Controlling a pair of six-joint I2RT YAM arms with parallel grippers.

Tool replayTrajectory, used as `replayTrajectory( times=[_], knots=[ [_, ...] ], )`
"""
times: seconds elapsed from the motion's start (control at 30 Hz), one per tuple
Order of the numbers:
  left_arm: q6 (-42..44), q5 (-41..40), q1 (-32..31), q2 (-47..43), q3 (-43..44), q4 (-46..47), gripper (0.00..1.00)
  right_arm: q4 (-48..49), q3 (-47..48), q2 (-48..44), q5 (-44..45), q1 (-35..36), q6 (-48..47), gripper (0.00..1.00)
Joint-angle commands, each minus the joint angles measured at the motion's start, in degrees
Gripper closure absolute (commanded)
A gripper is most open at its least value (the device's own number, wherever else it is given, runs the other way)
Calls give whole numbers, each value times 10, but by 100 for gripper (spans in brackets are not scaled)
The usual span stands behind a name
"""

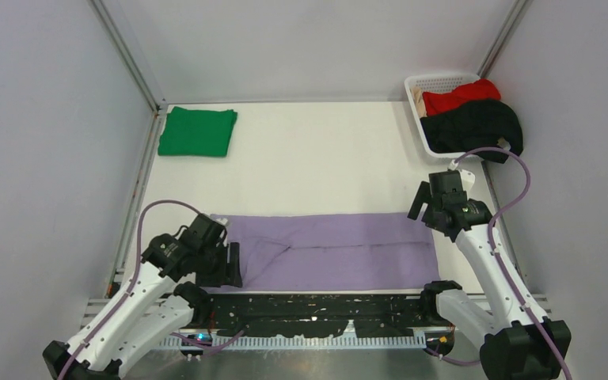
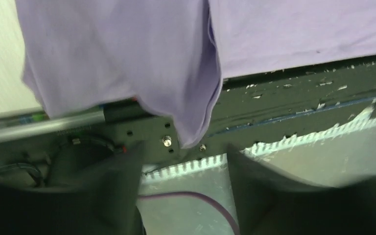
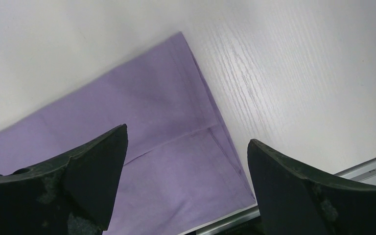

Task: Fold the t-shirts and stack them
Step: Fold the other side of the tshirt into a rectangle

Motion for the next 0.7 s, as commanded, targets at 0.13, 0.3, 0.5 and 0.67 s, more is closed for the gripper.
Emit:
replayTrajectory(
  times=[0.13, 0.3, 0.5, 0.67],
  knots=[
    [-43, 13, -3, -24, 30, -6, 0, 36, 10, 8, -24, 2, -24, 1],
    [-58, -18, -3, 3, 10, 178, 1, 62, -1, 7, -50, 2, -33, 1],
    [-62, -32, -3, 157, 7, 319, 1, 73, -2, 0, -74, 2, -39, 3],
    [-43, -65, -3, 276, 33, 336, 0, 79, -6, -5, -89, 2, -42, 3]
  ],
)
